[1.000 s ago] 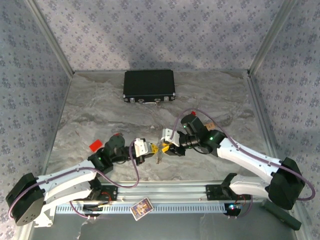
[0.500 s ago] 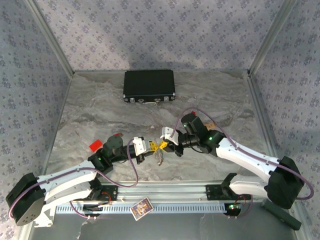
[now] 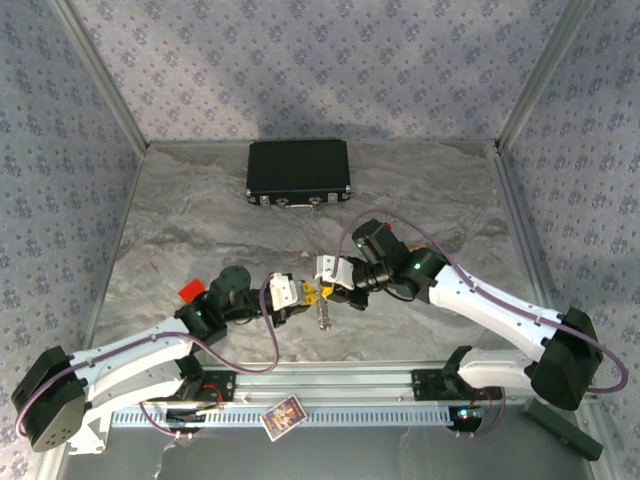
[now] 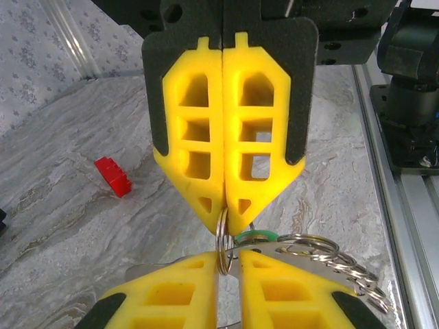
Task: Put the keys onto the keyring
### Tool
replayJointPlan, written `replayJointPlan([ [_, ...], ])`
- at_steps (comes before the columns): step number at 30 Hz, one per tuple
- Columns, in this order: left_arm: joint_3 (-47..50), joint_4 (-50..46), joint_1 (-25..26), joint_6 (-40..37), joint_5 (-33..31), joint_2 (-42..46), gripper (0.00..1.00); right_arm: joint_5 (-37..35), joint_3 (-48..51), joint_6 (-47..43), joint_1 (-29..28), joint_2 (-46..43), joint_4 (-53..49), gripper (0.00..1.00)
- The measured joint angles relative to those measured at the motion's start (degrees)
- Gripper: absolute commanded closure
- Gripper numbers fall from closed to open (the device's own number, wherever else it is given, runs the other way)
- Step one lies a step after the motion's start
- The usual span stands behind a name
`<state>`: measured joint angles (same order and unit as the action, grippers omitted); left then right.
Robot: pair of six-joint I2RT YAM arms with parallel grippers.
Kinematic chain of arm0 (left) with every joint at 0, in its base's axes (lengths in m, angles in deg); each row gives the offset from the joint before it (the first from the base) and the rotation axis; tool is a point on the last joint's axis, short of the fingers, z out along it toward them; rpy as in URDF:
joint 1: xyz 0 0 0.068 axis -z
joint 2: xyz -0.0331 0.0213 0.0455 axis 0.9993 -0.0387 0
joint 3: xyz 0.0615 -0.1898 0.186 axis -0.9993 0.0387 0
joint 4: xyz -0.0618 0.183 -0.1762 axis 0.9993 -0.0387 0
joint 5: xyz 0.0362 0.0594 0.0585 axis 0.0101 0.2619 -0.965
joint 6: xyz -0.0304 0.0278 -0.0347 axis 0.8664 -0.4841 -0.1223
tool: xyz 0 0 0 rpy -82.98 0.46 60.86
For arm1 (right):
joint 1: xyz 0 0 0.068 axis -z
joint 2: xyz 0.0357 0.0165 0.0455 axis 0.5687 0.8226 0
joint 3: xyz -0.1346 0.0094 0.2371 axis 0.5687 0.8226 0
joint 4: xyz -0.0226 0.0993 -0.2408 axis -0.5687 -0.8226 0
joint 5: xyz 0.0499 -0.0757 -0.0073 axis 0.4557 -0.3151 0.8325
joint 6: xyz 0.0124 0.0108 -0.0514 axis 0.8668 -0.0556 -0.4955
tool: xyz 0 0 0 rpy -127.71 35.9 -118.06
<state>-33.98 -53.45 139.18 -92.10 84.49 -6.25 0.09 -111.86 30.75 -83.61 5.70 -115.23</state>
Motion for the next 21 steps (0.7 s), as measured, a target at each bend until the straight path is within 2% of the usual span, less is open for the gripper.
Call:
replayJointPlan([
  [8, -0.48, -0.37, 0.04, -0.81, 0.61, -1.05, 0.96, -2.36, -1.92, -1.86, -1.86, 1.55, -2.32, 1.00],
  [10, -0.63, -0.39, 0.04, -1.01, 0.66, -1.44, 0.99, -2.64, -1.92, -1.86, -1.84, 1.55, -2.38, 0.92],
  [13, -0.79, -0.39, 0.04, -1.05, 0.83, -1.57, 1.00, -2.43, -1.29, -1.53, -1.40, 1.22, -1.53, 0.82],
  [16, -0.79, -0.35, 0.04, -1.01, 0.83, -1.57, 1.00, -0.61, 1.25, 0.15, -0.02, -0.81, 1.29, 0.78],
  [21, 0.57, 2.86, 0.04, 0.26, 0.85, -1.57, 1.00, 1.88, 6.23, 3.85, 2.58, -3.98, 5.49, 0.77],
])
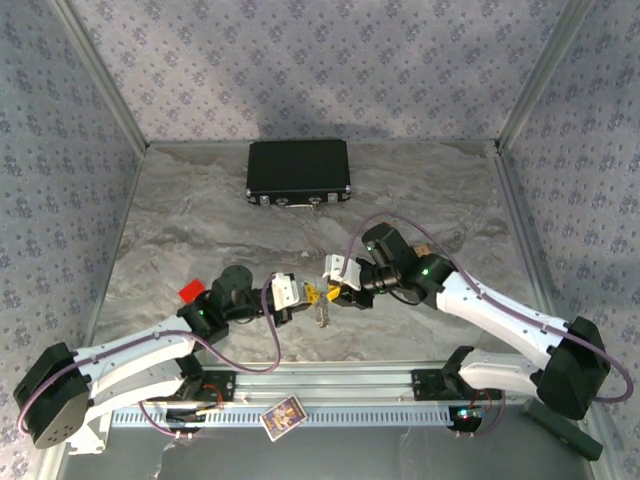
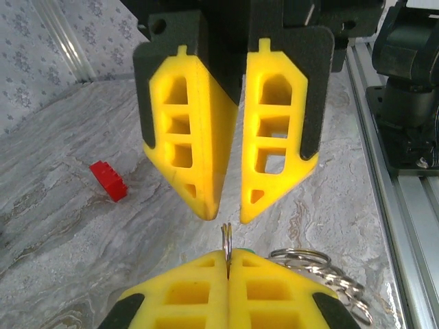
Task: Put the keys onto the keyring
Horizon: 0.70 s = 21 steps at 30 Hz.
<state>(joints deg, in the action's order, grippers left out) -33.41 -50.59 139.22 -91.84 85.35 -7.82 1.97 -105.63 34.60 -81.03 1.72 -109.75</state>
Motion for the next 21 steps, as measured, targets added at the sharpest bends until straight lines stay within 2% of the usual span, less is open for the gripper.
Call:
replayJointPlan([
  [13, 1.57, 4.26, 0.00, 1.97, 0.66, 0.00, 1.00, 2.86, 2.58, 3.69, 0.28, -0.13, 5.75, 0.76],
  [17, 1.57, 4.55, 0.00, 2.03, 1.07, -0.13, 1.00, 3.78, 2.58, 4.15, 0.28, -0.07, 6.86, 0.82],
  [21, 1.57, 4.68, 0.00, 2.25, 1.05, -0.48, 1.00, 4.44, 2.58, 4.74, 0.28, 0.15, 7.34, 0.97],
])
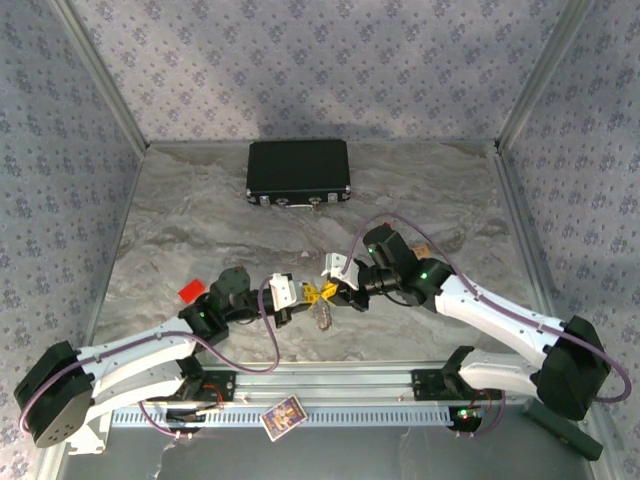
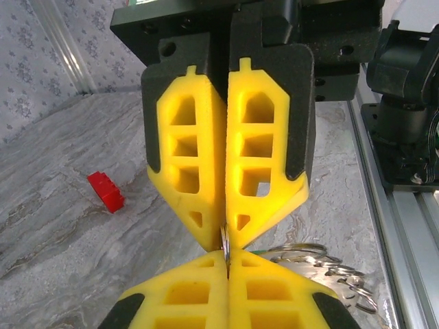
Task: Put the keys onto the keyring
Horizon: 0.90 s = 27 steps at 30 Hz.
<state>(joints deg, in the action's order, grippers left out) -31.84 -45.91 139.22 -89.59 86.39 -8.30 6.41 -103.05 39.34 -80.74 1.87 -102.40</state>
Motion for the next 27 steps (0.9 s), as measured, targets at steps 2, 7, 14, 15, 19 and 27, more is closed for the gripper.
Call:
replayJointPlan([
  [2, 0.02, 0.00, 0.00, 0.17, -0.02, 0.00, 0.94, 0.22, 0.00, 0.17, 0.00, 0.00, -0.02, 1.00],
  [7, -0.02, -1.27, 0.00, -0.61, -0.44, 0.39, 0.85, -0.02, -0.42, -1.09, -0.13, 0.31, -1.79, 1.00],
  [14, -0.50, -6.14, 0.00, -2.49, -1.18, 1.73, 0.86, -4.59, -6.08, -5.64, -2.05, 3.37, -10.14, 1.00],
  [15, -0.68, -6.51, 0.00, -2.71, -1.27, 1.73, 0.86, -5.18, -6.78, -6.25, -2.40, 3.78, -11.06, 1.00],
  [19, -1.57, -7.23, 0.00, -3.06, -1.29, 1.62, 0.88, -6.91, -8.63, -7.82, -3.50, 4.72, -13.46, 1.00],
  [27, -2.40, -7.93, 0.00, -3.96, -1.20, 0.87, 0.94, -9.90, -10.78, -9.22, -5.46, 6.56, -15.30, 1.00],
])
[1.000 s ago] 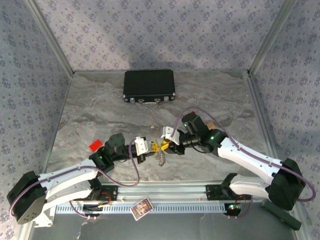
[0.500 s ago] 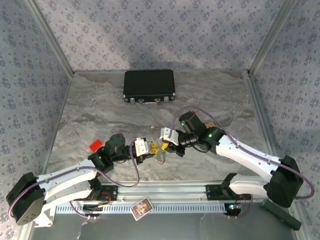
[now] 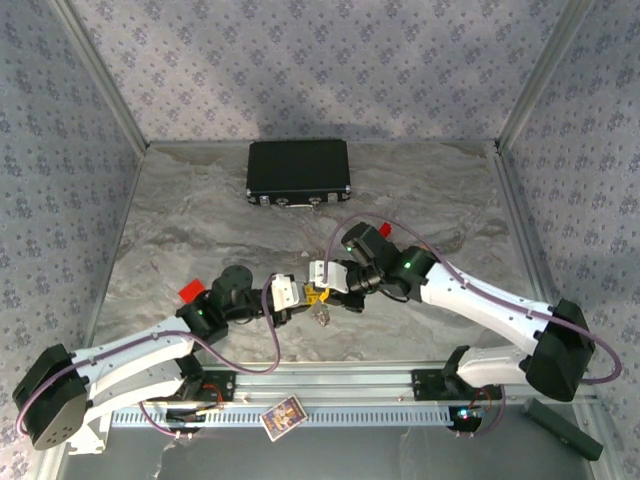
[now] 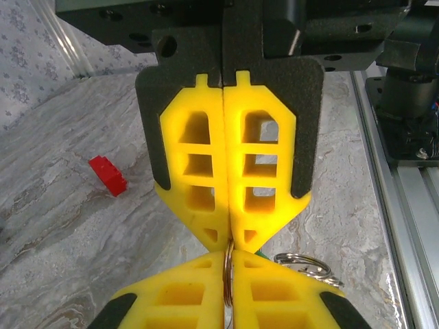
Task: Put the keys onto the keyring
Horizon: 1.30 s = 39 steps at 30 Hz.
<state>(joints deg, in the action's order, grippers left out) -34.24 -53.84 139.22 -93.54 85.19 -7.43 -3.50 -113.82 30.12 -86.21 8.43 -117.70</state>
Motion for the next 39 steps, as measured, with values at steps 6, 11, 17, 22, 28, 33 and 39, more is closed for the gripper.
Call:
replayJointPlan([
  [6, -0.13, 0.11, 0.00, -0.22, 0.31, -0.44, 1.00, 0.63, 1.14, 0.85, 0.90, -0.79, 0.94, 0.80],
  [11, 0.83, 2.75, 0.04, 0.94, 0.31, -0.44, 1.00, 5.38, 7.19, 4.50, 4.17, -5.07, 7.52, 0.71],
  [17, 4.26, 10.58, 0.07, 4.22, 0.37, -1.66, 1.00, 8.41, 12.44, 8.66, 4.92, -6.32, 14.88, 0.70],
  [22, 4.68, 13.57, 0.07, 5.49, 0.35, -2.32, 1.00, 9.22, 13.57, 9.77, 5.18, -6.29, 17.81, 0.77],
  [28, 4.76, 14.84, 0.07, 5.86, 0.59, -2.78, 1.00, 9.73, 13.55, 10.47, 5.20, -6.29, 19.02, 0.94],
  [33, 4.81, 14.80, 0.00, 6.03, 0.44, -2.86, 0.85, 9.79, 13.29, 10.01, 5.25, -6.29, 17.99, 1.00],
  [39, 3.06, 8.00, 0.00, 3.52, -0.44, -2.29, 0.84, 7.48, 9.22, 6.91, 4.46, -5.29, 11.56, 1.00],
])
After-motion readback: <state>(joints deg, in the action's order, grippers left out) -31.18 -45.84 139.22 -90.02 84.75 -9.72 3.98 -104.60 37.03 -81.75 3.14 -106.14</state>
